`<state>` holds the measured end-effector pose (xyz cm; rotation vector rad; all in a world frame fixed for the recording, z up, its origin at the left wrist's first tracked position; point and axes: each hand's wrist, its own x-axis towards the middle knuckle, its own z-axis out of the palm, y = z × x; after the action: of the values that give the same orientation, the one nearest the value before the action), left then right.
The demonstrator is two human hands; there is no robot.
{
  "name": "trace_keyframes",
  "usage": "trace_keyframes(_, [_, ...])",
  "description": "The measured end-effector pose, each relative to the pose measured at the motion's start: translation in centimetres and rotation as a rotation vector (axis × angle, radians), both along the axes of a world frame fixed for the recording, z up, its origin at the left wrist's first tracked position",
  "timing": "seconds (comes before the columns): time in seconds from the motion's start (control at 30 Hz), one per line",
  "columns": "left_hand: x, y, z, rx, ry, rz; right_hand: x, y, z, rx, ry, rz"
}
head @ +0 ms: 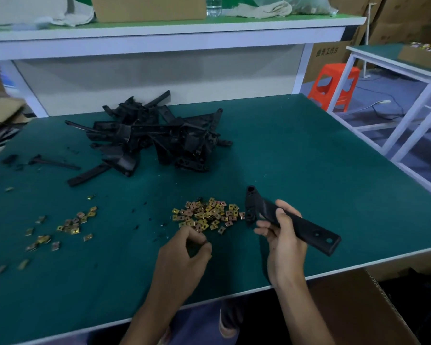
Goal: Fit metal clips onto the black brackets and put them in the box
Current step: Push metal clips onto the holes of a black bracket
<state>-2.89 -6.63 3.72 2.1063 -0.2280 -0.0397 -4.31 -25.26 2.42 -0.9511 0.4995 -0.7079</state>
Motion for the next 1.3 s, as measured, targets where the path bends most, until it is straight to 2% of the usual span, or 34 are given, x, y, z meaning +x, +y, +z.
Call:
trace_keyframes(0.13, [0.0, 0.5, 1.3, -0.292, 0.129, 0.0, -0.8, 1.9, 0.7, 0.066, -0.051, 0.128])
trace_keyframes(0.23, [-0.5, 0.9, 1.7, -0.369, 0.162, -0.056, -1.7, 3.6, 0.8, 0.062, -0.046, 0.198])
trace_keyframes(0.4, [-1.9, 1.2, 2.1, -0.559, 0.337, -0.02, -3.1, 3.9, 2.0, 0.121, -0.078, 0.225])
trace_keyframes(0.63, [-2.9, -0.1, 4.1, -0.965, 0.59, -0.092, -3.5, 4.7, 3.5, -0.015, -0.142, 0.322])
trace_keyframes(0.93, [-3.2, 0.9, 5.5, -0.94, 0.593, -0.156, -4.4, 4.6, 4.3, -0.172, -0.174, 0.399])
trace_keyframes(1.17, [-3.5, 1.4, 5.3, -0.849, 0.534, -0.127, -4.5, 4.1, 4.1, -0.394, -0.151, 0.357])
trace_keyframes(1.3, [-3.8, 1.5, 4.8, -0.851, 0.547, -0.15, -4.8, 4.3, 3.5, -0.417, -0.128, 0.346])
